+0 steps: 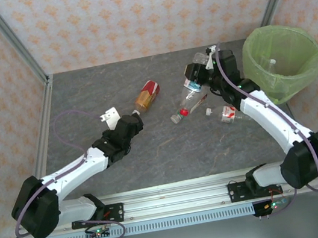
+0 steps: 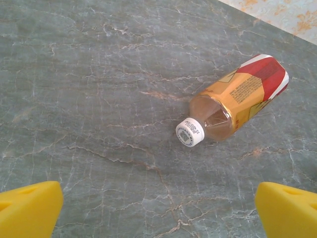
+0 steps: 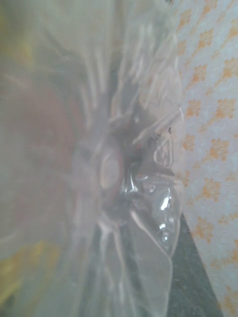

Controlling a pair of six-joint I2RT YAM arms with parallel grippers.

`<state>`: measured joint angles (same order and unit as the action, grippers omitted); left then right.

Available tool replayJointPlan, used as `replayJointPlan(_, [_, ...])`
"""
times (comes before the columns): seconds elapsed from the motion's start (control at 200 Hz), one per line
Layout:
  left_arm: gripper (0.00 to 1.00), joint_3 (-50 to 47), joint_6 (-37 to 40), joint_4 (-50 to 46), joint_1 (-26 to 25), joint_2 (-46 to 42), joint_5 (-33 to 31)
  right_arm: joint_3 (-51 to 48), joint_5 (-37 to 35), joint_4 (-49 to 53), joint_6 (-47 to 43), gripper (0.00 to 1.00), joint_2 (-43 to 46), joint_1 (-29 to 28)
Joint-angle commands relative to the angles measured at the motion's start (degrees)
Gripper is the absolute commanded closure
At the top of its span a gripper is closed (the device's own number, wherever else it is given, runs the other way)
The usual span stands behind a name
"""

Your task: Put the plastic bottles in the bin

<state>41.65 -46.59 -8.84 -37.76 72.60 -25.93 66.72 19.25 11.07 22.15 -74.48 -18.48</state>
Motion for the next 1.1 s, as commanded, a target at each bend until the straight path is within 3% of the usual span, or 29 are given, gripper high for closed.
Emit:
replayJointPlan(0.0, [0.0, 2.7, -1.1, -1.8, 0.1, 1.0, -1.0, 2.0, -1.3, -3.3, -1.2, 0.53, 3.0, 1.4])
replayJointPlan(0.5, [0.0, 2.3, -0.7, -1.6, 0.1, 1.9, 0.1, 3.1, 4.5, -12.2, 5.3, 0.55, 6.4, 15.6])
replayJointPlan(0.876, [0.0, 2.1, 0.0, 1.4, 0.1, 2.9, 1.9, 8.0, 1.4, -9.2, 0.5, 0.55, 10.4, 23.4])
replayJointPlan(1.096, [0.0, 1.9, 0.2, 1.8, 0.1, 2.9, 2.2, 9.3, -6.1, -9.2, -2.7, 0.55, 10.5, 28.0])
